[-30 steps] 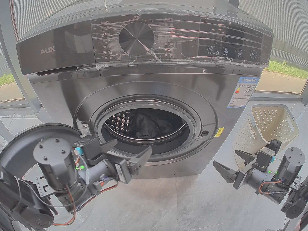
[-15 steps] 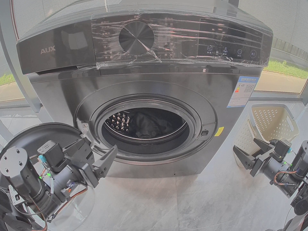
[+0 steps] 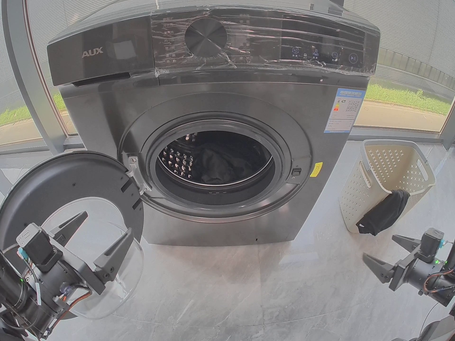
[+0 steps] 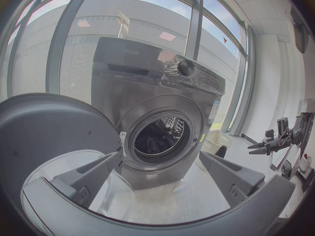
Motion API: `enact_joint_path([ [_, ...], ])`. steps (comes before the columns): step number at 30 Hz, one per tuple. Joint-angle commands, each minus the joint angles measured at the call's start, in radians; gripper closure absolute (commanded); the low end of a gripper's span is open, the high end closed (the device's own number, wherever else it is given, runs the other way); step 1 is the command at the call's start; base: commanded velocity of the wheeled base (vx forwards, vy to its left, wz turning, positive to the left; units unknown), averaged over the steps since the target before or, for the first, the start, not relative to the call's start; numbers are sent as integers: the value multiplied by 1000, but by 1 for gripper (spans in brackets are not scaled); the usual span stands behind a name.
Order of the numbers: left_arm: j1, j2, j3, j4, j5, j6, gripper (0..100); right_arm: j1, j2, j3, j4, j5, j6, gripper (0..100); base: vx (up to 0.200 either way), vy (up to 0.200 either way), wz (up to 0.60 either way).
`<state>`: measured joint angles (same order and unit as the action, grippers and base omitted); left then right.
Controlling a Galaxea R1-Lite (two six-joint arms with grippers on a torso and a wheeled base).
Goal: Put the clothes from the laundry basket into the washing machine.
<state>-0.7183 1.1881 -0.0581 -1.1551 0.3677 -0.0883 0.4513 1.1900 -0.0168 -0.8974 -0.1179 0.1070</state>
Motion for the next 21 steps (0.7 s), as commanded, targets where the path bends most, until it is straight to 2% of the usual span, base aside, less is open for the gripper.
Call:
enact_joint_path([
  [1,99,-234,58,94,10,62,0,-123,-452,17,285,-37,-6,0,0,0,0],
  [4,175,-328,58,187,8,79,0,-210,-606,17,347,-34,-29,0,0,0,0],
  [5,175,-328,58,187,8,79,0,-210,-606,17,347,-34,-29,0,0,0,0],
  [7,252,-432,58,330,8,78,0,-276,-748,15,420,-19,-69,0,0,0,0],
  [10,309,-556,58,482,-3,73,0,-321,-863,12,509,15,-75,0,0,0,0],
  [12,323,-633,58,574,-9,70,0,-336,-931,11,583,30,-75,0,0,0,0],
  [15,352,-690,58,653,-7,61,0,-348,-1001,9,675,40,-75,0,0,0,0],
  [19,407,-815,58,805,-10,7,0,-358,-1096,17,784,49,-73,0,0,0,0],
  [21,435,-872,58,897,-26,12,0,-367,-1110,17,827,55,-67,0,0,0,0],
])
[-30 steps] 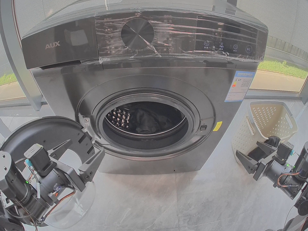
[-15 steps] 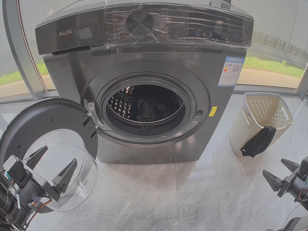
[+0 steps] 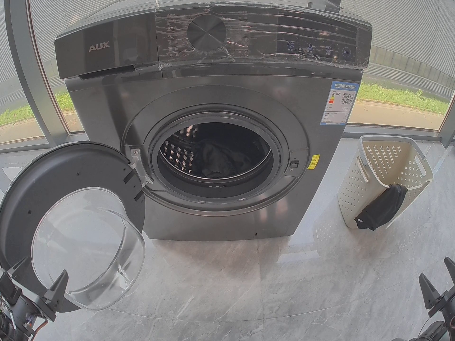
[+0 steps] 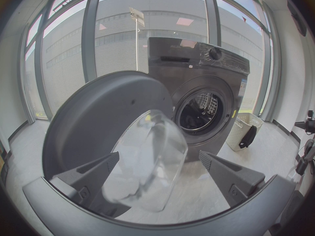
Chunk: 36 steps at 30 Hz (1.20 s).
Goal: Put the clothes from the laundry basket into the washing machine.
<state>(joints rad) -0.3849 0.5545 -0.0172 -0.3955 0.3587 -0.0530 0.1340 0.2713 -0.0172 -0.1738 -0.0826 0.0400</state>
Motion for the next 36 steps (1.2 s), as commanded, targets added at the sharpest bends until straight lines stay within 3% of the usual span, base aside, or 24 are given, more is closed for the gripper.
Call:
enact_joint_path([
  [1,112,-274,17,179,-32,-24,0,-57,-195,16,114,26,0,0,0,0,0],
  [2,112,-274,17,179,-32,-24,0,-57,-195,16,114,26,0,0,0,0,0],
  [6,172,-441,17,303,-136,-30,0,-128,-271,11,131,182,-8,0,0,0,0],
  [7,175,-456,17,313,-150,-27,0,-128,-271,11,131,187,-9,0,0,0,0],
  [8,175,-456,17,313,-150,-27,0,-128,-271,11,131,187,-9,0,0,0,0],
  [10,176,-465,17,317,-161,-38,0,-128,-271,17,152,61,-6,0,0,0,0],
  [11,178,-465,17,317,-156,-34,0,-128,-271,17,165,40,-8,0,0,0,0],
  [14,198,-464,17,317,-152,-19,0,-126,-271,16,174,70,-15,0,0,0,0],
  [16,284,-465,17,317,-159,-4,0,-125,-271,16,175,72,-19,0,0,0,0],
  [17,359,-482,17,320,-179,12,0,-125,-271,16,174,72,-19,0,0,0,0],
  [18,397,-504,17,322,-224,27,0,-125,-271,16,174,72,-19,0,0,0,0],
  [19,411,-527,17,319,-300,36,0,-125,-271,17,172,72,-19,0,0,0,0],
  [20,403,-530,17,320,-346,41,0,-125,-271,17,172,72,-17,0,0,0,0],
  [22,385,-550,14,334,-377,22,0,-125,-271,17,172,72,-20,0,0,0,0],
  [30,386,-554,0,377,-383,21,0,-125,-271,17,172,70,-20,0,0,0,0],
  [36,386,-554,0,376,-382,15,0,-125,-271,17,172,70,-20,0,0,-200,0],
])
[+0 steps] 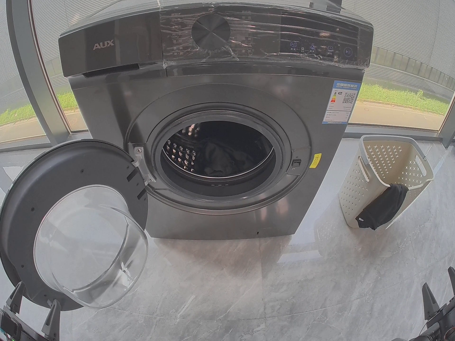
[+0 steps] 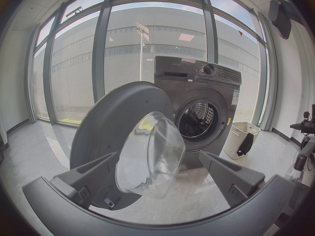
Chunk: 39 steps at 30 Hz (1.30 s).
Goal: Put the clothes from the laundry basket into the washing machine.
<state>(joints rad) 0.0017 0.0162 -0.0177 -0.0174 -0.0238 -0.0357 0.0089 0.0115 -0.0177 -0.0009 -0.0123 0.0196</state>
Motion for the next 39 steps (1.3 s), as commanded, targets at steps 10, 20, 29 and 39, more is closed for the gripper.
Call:
enact_joint_path([
  [10,0,-16,2,-7,22,-19,0,0,-11,18,-1,0,0,0,0,-200,0],
  [20,0,-16,2,-7,41,-30,0,0,-11,18,-1,0,0,0,0,-200,0],
  [29,0,-16,2,-6,38,-13,0,0,-11,18,-1,0,0,0,0,-200,0],
  [39,0,-16,4,-9,50,-9,0,0,-11,18,-1,0,0,0,0,-140,0],
])
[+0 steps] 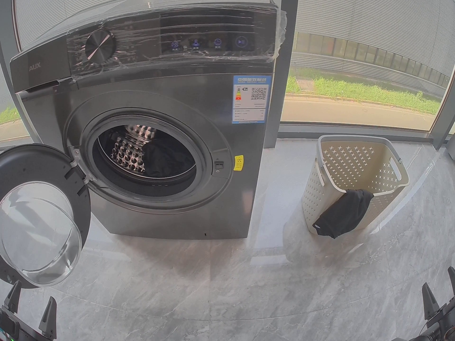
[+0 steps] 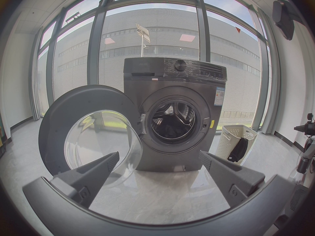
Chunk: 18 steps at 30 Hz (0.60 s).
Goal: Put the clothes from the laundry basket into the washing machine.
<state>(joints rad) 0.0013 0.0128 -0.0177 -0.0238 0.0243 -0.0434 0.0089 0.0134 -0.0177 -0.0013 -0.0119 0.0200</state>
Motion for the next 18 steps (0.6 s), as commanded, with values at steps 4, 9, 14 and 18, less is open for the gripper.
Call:
enact_joint_path([
  [4,0,-13,4,-4,16,-13,0,0,-13,18,0,0,0,0,50,0,0],
  [9,0,-13,2,-4,16,-15,0,0,-13,18,0,0,0,0,200,0,0],
  [14,-1,-13,2,-5,17,-26,0,0,-13,18,0,0,0,0,200,0,0],
  [18,-1,-13,4,-8,31,-32,0,0,-13,18,0,0,0,0,200,0,0],
])
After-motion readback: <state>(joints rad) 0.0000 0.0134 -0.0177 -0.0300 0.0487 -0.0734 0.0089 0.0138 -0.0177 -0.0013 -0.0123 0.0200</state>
